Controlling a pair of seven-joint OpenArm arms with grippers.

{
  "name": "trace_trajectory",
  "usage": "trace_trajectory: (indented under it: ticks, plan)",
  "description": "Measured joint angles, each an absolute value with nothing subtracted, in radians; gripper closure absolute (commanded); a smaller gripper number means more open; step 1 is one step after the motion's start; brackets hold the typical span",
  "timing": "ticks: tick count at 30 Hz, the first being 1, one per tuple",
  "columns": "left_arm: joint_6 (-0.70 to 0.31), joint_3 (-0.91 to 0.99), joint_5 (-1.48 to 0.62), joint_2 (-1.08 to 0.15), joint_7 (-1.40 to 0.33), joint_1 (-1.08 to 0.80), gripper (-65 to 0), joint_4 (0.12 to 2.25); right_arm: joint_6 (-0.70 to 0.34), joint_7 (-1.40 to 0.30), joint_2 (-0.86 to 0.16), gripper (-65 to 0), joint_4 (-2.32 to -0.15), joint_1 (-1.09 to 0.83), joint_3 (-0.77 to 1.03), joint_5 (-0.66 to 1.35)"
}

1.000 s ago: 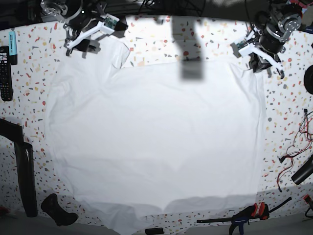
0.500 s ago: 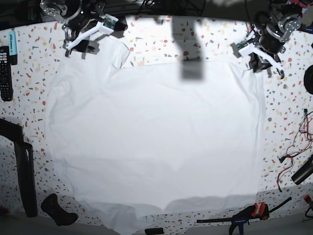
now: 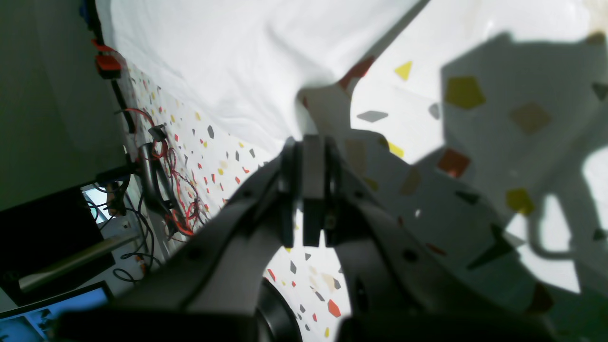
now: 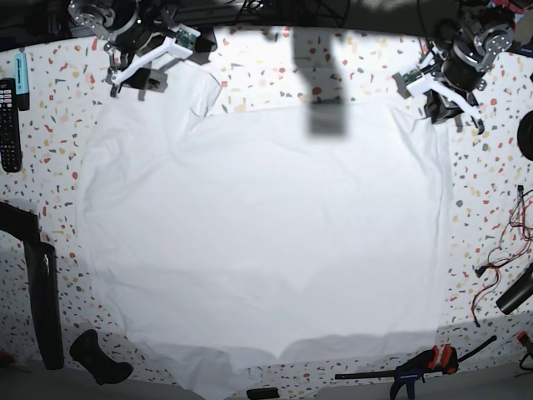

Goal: Fold the T-shirt properly
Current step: 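Close both grippers on the shirt's shoulder corners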

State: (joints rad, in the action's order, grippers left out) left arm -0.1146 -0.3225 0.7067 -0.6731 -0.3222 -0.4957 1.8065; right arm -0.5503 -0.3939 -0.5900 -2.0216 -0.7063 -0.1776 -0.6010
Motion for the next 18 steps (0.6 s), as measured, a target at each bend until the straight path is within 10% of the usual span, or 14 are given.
trace_trajectory:
  ticks: [5, 11, 18]
  plan:
    - [-0.115, -0.323, 0.707, -0.673, -0.322, -0.496, 0.0, 1.806, -0.55, -0.383, -0.599, -40.8, -2.003, -0.706, -0.178, -0.649]
    - [-0.115, -0.323, 0.707, -0.673, -0.323, -0.496, 0.0, 1.806, -0.556, -0.39, -0.646, -13.8, -1.982, -0.71, -0.183, -0.73]
    - [-0.115, -0.323, 0.706, -0.673, -0.326, -0.496, 0.0, 1.806, -0.478, -0.384, -0.651, -13.8, -1.981, -0.705, -0.179, -0.731]
